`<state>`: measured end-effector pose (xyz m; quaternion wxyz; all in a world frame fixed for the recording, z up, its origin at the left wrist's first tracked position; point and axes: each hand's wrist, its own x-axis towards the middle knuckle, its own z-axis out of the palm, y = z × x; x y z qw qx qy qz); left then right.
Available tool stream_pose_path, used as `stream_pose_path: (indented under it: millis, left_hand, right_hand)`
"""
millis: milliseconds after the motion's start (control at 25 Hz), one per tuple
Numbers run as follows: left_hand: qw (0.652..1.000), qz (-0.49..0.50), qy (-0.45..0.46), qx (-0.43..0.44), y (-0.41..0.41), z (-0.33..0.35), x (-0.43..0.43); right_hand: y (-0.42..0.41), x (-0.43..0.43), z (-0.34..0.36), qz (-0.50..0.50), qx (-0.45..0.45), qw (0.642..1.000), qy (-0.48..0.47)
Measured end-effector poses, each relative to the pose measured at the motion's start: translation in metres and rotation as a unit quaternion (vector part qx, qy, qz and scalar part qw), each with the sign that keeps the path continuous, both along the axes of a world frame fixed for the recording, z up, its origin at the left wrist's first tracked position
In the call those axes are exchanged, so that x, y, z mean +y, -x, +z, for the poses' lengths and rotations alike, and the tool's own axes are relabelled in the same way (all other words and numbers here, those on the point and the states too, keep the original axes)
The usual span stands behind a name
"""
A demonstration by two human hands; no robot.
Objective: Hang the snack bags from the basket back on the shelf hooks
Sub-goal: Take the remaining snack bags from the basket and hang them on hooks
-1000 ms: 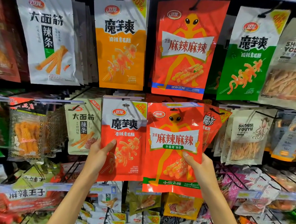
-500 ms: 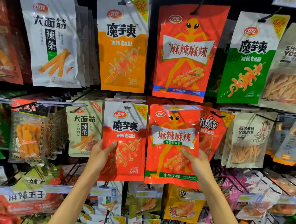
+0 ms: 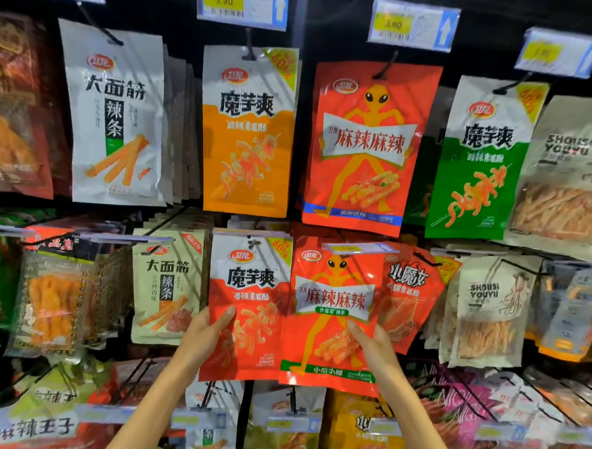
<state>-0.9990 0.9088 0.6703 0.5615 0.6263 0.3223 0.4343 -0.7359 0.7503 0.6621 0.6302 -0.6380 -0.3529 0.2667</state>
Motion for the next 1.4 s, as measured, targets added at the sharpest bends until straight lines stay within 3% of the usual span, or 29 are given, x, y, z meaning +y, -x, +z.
stream_pose_path:
  millis: [360, 560, 640, 720, 800, 1040, 1160, 1240, 1400]
  left_hand:
    - [0.998, -0.016, -0.002, 0.055, 0.008, 0.008, 0.007]
    - [0.98, 0.002, -0.089, 0.176, 0.01, 0.01, 0.012]
    - [0.927, 0.057, -0.238, 0.284, 0.017, 0.01, 0.012]
    - [0.818, 0.141, -0.411, 0.378, 0.029, 0.008, 0.006]
    - [0.746, 0.192, -0.47, 0.43, 0.034, 0.015, -0.014]
    - [0.715, 0.085, -0.45, 0.528, -0.001, 0.053, -0.08]
    - [0.66, 0.041, -0.466, 0.587, -0.036, 0.072, -0.112]
    - [0.632, 0.011, -0.481, 0.608, -0.063, 0.083, -0.142]
    - [0.635, -0.024, -0.501, 0.588, -0.117, 0.088, -0.201]
  right_hand:
    - [0.011, -0.012, 0.021, -0.028, -0.039, 0.998, 0.039]
    - [0.018, -0.021, 0.029, -0.014, -0.105, 0.99, 0.095]
    - [0.015, -0.031, 0.029, -0.031, -0.172, 0.975, 0.136]
    - [0.01, -0.043, 0.026, -0.036, -0.217, 0.96, 0.173]
    - [0.002, -0.058, 0.027, -0.058, -0.28, 0.933, 0.22]
    - [-0.013, -0.109, 0.049, -0.081, -0.491, 0.806, 0.32]
    - [-0.024, -0.144, 0.063, -0.098, -0.54, 0.751, 0.366]
    - [-0.035, -0.177, 0.073, -0.113, -0.556, 0.725, 0.39]
    - [-0.065, -0.255, 0.085, -0.113, -0.539, 0.714, 0.432]
